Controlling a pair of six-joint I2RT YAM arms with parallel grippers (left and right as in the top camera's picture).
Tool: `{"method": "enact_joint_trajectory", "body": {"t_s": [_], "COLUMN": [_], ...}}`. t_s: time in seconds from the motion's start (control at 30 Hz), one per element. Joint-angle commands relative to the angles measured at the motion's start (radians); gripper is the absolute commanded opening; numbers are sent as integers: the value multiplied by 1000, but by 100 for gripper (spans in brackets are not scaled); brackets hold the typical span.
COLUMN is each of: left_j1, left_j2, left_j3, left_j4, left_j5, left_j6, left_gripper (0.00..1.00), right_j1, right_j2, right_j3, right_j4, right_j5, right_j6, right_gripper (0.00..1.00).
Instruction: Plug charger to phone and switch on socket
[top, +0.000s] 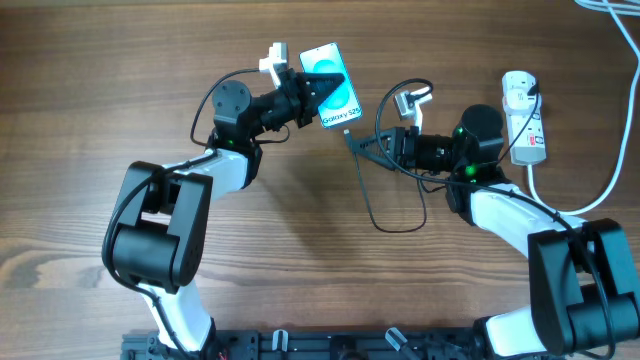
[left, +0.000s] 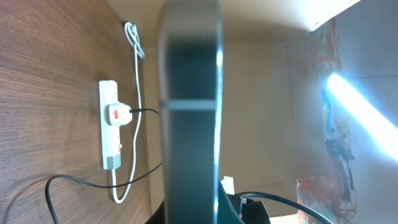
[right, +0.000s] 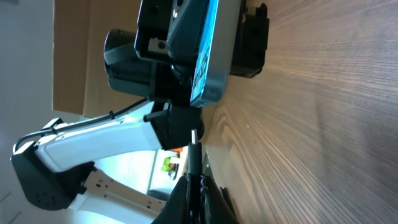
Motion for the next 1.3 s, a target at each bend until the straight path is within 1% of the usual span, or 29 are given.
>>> {"method": "enact_joint_trajectory", "body": {"t_s": [0.0,1.27], "left_j1": [-5,-8], "left_j2": [5,5], "left_j3": [28,28], "left_j4": [11,11], "left_j5": [13,13], "left_j6": [6,10], "left_gripper": [4,4], "right_j1": [2,33], "right_j2": [3,4], "right_j3": [-6,5], "right_j4": [8,5], "right_j5": [27,111], "right_j6": [-17,-26], "right_gripper": [4,4]}}
